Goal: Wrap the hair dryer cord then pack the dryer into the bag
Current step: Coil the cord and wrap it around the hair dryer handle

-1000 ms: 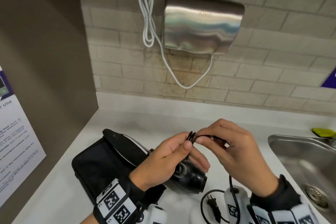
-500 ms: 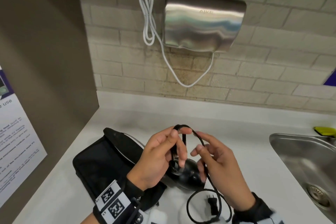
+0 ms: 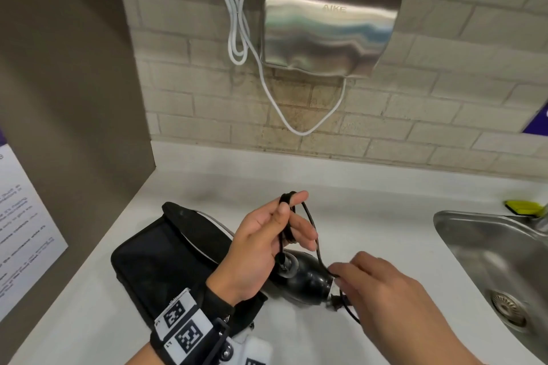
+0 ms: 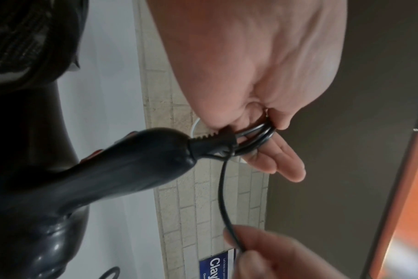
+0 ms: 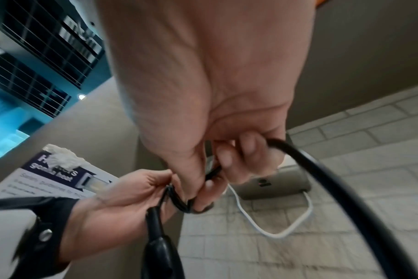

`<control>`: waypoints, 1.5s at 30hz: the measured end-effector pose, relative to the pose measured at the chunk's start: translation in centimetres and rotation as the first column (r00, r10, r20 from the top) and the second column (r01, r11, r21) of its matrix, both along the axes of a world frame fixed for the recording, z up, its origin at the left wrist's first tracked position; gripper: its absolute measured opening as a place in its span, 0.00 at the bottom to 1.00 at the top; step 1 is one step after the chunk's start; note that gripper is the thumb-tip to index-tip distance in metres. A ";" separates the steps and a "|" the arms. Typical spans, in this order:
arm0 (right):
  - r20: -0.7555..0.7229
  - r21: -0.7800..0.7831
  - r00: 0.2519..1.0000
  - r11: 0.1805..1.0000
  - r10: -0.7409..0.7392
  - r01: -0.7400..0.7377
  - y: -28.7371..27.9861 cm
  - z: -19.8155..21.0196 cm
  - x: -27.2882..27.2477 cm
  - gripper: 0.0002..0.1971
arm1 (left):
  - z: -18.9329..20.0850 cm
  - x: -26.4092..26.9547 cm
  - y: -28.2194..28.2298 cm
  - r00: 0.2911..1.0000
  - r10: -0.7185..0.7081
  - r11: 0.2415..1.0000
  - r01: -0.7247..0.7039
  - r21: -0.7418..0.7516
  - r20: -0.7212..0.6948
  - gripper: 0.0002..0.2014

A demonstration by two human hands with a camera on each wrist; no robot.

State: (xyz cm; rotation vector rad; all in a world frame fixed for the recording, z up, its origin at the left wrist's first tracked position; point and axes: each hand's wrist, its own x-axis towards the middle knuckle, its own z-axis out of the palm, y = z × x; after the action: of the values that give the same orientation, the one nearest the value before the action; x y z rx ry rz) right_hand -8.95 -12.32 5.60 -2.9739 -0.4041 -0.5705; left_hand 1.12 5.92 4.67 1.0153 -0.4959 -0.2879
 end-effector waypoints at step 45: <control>-0.212 0.719 0.904 0.685 0.371 -0.113 1.8 2.3 4.9 0.14 | -0.1 1.9 2.7 0.812 -0.581 0.808 0.565 0.167 0.066 0.12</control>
State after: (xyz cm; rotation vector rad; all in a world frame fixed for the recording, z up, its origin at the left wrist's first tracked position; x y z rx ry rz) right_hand -4.10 -10.52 7.91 -2.1641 -0.4264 -0.1079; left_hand 3.01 8.57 4.60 1.0018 -0.9001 -0.8227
